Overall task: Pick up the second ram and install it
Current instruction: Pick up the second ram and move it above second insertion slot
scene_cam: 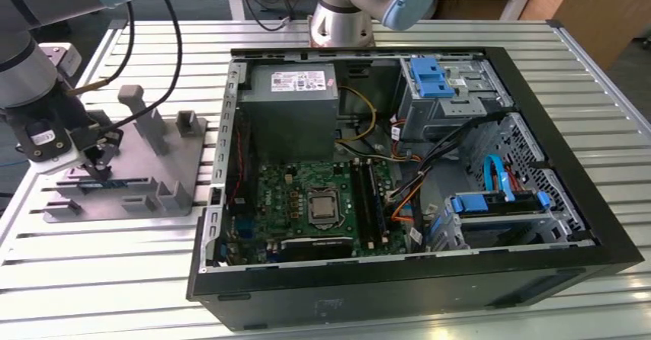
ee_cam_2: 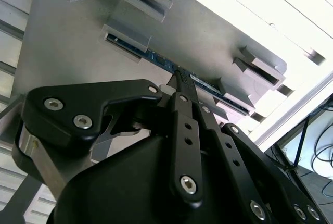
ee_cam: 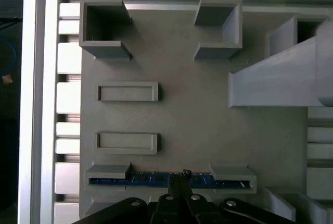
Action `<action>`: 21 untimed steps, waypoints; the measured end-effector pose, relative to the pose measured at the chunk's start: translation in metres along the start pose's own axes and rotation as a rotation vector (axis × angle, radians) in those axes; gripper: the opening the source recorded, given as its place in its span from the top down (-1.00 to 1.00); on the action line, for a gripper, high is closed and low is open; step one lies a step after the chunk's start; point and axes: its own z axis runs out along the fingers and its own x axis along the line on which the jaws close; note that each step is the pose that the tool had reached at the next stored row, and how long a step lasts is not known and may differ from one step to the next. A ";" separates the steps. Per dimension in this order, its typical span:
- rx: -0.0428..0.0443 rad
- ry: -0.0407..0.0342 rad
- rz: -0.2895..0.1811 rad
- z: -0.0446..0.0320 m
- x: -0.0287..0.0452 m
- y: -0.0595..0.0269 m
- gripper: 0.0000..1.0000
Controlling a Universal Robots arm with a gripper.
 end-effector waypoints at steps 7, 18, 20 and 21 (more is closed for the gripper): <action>0.0007 0.0018 -0.096 0.0000 0.0000 0.0000 0.80; 0.0016 0.0044 -0.230 0.0000 0.0000 0.0000 0.80; 0.0017 0.0047 -0.246 0.0000 0.0000 0.0000 0.80; 0.0017 0.0048 -0.254 0.0000 0.0000 0.0000 0.80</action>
